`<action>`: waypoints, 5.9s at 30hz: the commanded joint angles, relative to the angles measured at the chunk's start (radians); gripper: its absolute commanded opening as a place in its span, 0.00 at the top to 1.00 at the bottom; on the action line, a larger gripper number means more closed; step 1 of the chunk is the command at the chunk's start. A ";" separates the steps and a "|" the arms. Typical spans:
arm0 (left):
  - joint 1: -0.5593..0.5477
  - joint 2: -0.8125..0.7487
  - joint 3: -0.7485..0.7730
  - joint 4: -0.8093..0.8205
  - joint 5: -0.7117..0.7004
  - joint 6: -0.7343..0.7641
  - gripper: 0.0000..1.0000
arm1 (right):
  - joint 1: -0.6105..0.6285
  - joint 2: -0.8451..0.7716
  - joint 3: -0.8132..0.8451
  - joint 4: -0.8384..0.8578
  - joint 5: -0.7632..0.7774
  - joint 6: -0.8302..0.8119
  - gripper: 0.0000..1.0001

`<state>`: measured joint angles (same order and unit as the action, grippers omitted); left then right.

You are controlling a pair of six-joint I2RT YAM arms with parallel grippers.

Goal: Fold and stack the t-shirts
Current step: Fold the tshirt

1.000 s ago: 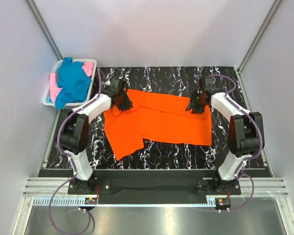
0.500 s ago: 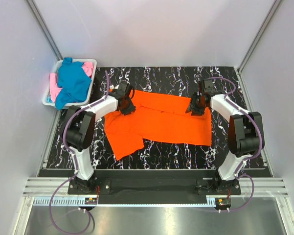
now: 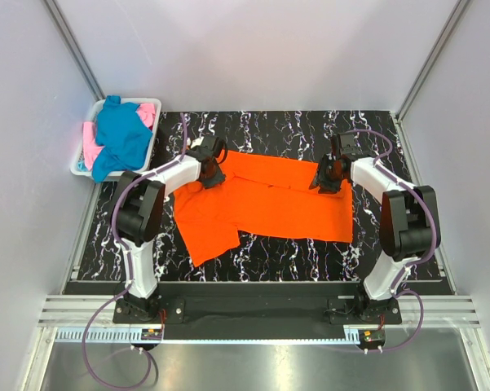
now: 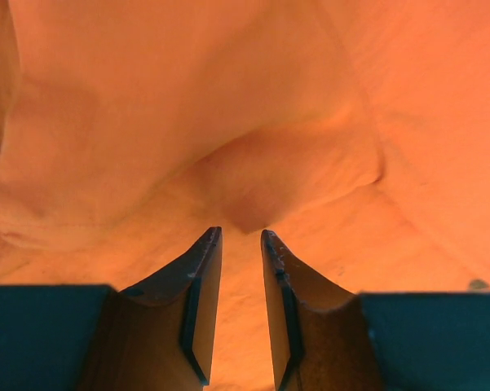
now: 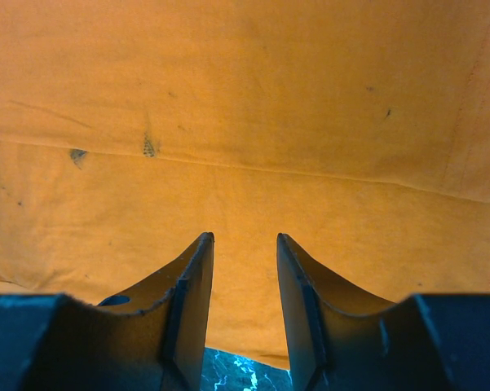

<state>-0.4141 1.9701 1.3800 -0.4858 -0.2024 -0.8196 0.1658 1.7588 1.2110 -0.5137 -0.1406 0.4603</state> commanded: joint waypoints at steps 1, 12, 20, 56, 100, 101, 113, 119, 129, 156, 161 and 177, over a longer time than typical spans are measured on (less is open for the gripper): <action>0.003 0.009 0.065 0.003 -0.055 0.022 0.69 | 0.003 0.013 0.005 0.027 0.009 0.008 0.56; 0.009 0.023 0.079 -0.008 -0.045 0.019 0.68 | 0.003 0.024 0.012 0.029 0.018 0.005 0.57; 0.012 0.032 0.079 -0.020 -0.037 0.013 0.68 | 0.003 0.028 0.012 0.029 0.018 0.009 0.57; 0.015 -0.003 0.073 -0.022 0.024 0.046 1.00 | 0.005 0.047 0.001 0.030 0.015 0.021 0.58; -0.019 -0.183 -0.070 -0.075 -0.138 0.062 0.80 | 0.055 0.105 0.048 0.034 0.010 0.046 0.59; -0.017 -0.174 -0.059 -0.074 -0.146 0.054 0.80 | 0.055 0.114 0.054 0.035 0.010 0.044 0.59; 0.067 -0.037 0.040 -0.145 -0.120 0.010 0.81 | 0.058 0.157 0.048 0.029 0.010 0.052 0.58; 0.081 0.013 0.082 -0.215 -0.141 0.000 0.81 | 0.058 0.194 0.067 -0.025 0.050 0.072 0.58; 0.107 0.102 0.197 -0.382 -0.192 -0.015 0.83 | 0.058 0.249 0.140 -0.195 0.180 0.103 0.61; 0.146 0.050 0.208 -0.444 -0.115 0.017 0.82 | 0.060 0.301 0.196 -0.293 0.233 0.124 0.66; 0.146 0.023 0.188 -0.427 -0.094 0.022 0.82 | 0.058 0.307 0.194 -0.290 0.231 0.123 0.66; 0.146 0.009 0.146 -0.370 -0.003 0.048 0.78 | 0.060 0.309 0.194 -0.282 0.223 0.121 0.66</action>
<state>-0.2668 2.0407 1.5425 -0.8890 -0.2382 -0.7895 0.2211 2.0136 1.4174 -0.7650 0.0422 0.5842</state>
